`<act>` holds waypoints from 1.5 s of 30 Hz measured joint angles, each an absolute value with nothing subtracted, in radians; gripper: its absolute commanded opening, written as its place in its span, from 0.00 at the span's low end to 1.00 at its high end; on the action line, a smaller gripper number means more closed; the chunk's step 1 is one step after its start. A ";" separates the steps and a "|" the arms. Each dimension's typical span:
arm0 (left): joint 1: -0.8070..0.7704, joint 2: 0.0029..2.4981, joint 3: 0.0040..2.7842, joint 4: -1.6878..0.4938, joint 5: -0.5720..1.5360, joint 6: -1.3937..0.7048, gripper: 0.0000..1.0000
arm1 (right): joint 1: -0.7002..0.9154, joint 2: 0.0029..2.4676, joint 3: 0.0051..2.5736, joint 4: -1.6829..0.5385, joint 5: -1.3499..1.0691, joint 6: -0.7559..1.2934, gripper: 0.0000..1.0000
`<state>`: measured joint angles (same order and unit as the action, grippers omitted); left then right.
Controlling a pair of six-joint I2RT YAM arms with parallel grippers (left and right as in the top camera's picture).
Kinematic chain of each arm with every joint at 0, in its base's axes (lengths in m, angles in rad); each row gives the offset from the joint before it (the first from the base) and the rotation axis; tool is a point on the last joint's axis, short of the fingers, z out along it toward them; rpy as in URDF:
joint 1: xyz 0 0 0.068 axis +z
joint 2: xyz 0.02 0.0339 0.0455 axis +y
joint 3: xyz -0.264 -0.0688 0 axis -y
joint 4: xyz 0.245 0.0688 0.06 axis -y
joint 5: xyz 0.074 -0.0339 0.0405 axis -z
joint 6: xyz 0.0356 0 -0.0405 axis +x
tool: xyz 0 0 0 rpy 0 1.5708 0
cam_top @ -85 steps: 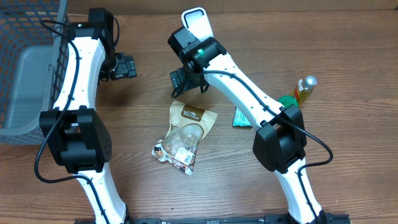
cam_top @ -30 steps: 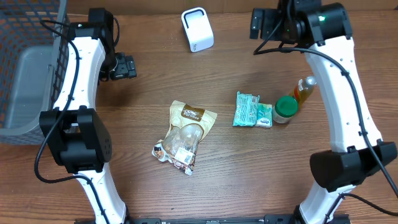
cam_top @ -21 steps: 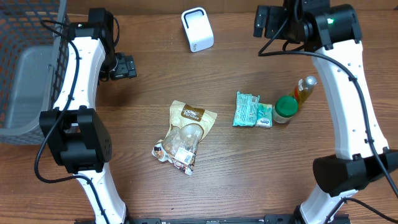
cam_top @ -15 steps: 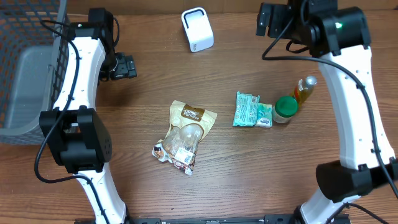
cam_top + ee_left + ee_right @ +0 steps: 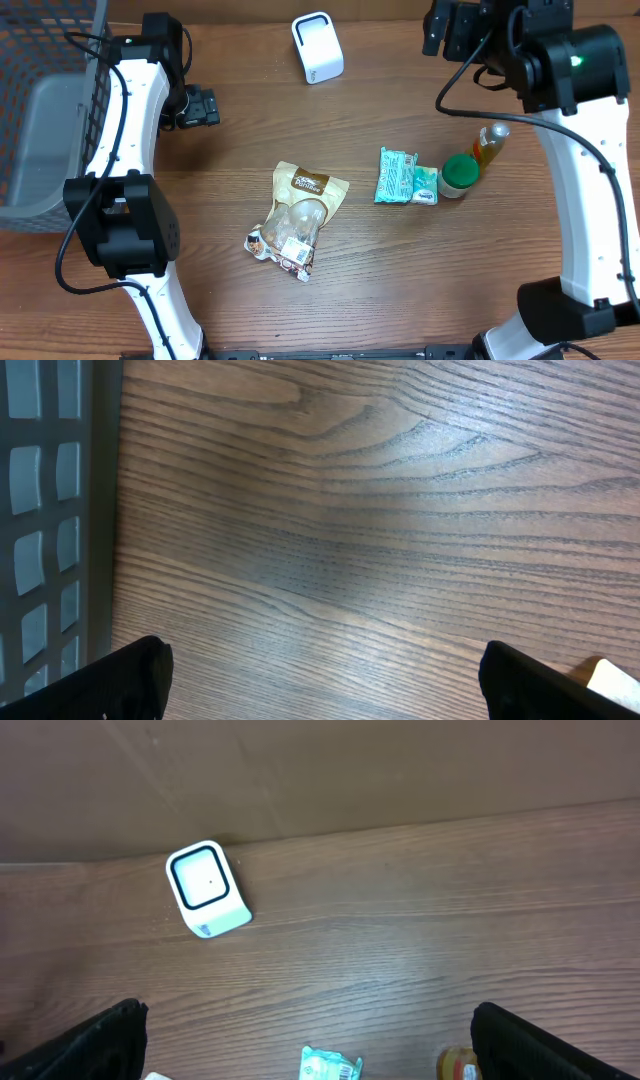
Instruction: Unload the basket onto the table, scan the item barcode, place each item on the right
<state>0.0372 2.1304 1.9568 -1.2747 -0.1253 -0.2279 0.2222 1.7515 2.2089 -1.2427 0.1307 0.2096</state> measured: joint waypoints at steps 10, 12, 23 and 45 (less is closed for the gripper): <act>0.037 2.130 1.957 -1.275 -0.125 -0.228 1.00 | 0.222 1.683 2.209 -1.243 0.131 0.209 1.00; 0.037 2.130 1.957 -1.275 -0.125 -0.228 1.00 | 0.222 1.670 2.209 -1.243 0.131 0.209 1.00; 0.037 2.130 1.957 -1.275 -0.125 -0.228 1.00 | 0.222 1.579 2.170 -1.245 0.131 0.210 1.00; 0.037 2.130 1.957 -1.275 -0.125 -0.228 1.00 | 0.222 1.191 1.493 -1.247 0.131 0.209 1.00</act>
<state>0.0372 2.1304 1.9568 -1.2747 -0.1253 -0.2279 0.2222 1.1912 1.4933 -1.2472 0.1310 0.2089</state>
